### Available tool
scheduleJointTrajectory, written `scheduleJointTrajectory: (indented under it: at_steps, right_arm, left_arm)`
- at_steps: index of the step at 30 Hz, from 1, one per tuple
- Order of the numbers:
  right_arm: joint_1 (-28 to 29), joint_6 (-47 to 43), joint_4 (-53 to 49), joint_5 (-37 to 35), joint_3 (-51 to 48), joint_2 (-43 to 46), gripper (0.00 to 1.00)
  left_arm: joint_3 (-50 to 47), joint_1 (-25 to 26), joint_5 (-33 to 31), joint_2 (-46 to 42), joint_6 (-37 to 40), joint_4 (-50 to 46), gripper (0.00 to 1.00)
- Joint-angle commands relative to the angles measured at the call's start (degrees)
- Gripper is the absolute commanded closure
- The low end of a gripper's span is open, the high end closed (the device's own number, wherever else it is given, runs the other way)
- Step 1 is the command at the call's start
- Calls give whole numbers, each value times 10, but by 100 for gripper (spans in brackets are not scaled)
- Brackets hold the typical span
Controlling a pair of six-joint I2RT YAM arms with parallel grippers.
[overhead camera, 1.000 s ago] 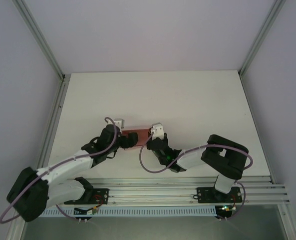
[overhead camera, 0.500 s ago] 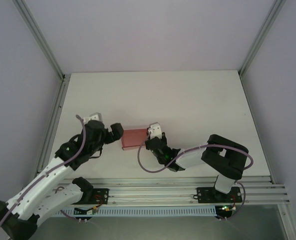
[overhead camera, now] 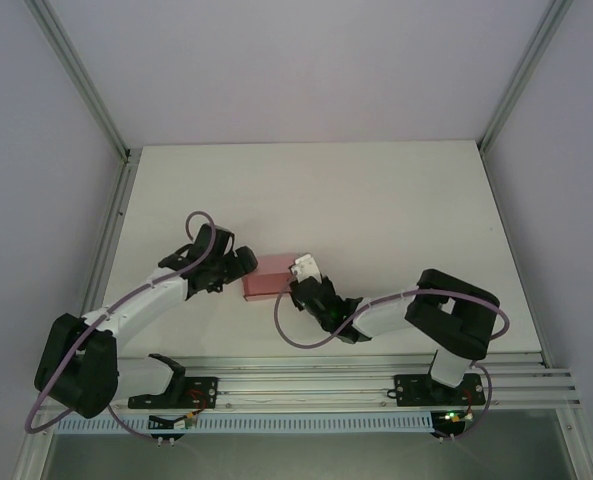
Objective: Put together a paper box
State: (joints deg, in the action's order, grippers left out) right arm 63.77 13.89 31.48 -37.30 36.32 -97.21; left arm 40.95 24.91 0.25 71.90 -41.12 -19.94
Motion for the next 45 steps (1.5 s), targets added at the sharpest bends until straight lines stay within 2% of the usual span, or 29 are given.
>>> scheduleJointTrajectory:
  at_steps: [1,5,7,9,11,15,17,21,23,25,27,34,38,42,45]
  right_arm:
    - [4,13,-145,101,29,53,59]
    - [5,36,-241,139,23,123,44]
    - [5,16,-258,172,2,172,26]
    - [4,-17,-264,227,-22,222,1]
    - [4,-30,-265,253,-44,273,0]
    - [-4,5,-198,188,-77,335,0]
    - [-36,52,-197,204,-53,332,0]
    - [-116,226,-347,220,76,249,0]
    - [-138,241,-418,233,136,189,0]
    - [-140,232,-471,202,177,137,0]
    - [-141,222,-478,202,185,107,0]
    - [-150,274,-488,253,168,17,6]
    - [-159,285,-495,281,182,-23,10]
    - [-166,291,-497,290,183,-6,11]
    - [-178,291,-494,286,173,39,10]
  left_arm:
    - [-36,-3,26,-3,0,35,19]
    - [-74,-3,32,-2,0,82,27]
    - [-78,-2,32,7,9,87,28]
    - [-80,-1,32,15,18,90,29]
    - [-80,3,32,22,28,94,32]
    - [-88,12,24,35,38,103,38]
    - [-94,15,26,39,40,110,39]
    - [-105,30,16,51,44,122,41]
    - [-102,39,1,59,49,111,43]
    - [-102,46,-17,65,50,104,44]
    - [-106,50,-26,68,49,107,44]
    - [-94,65,-40,108,47,102,47]
    - [-81,66,-13,122,54,106,47]
    - [-68,66,1,100,59,98,46]
    - [-51,66,16,58,65,87,37]
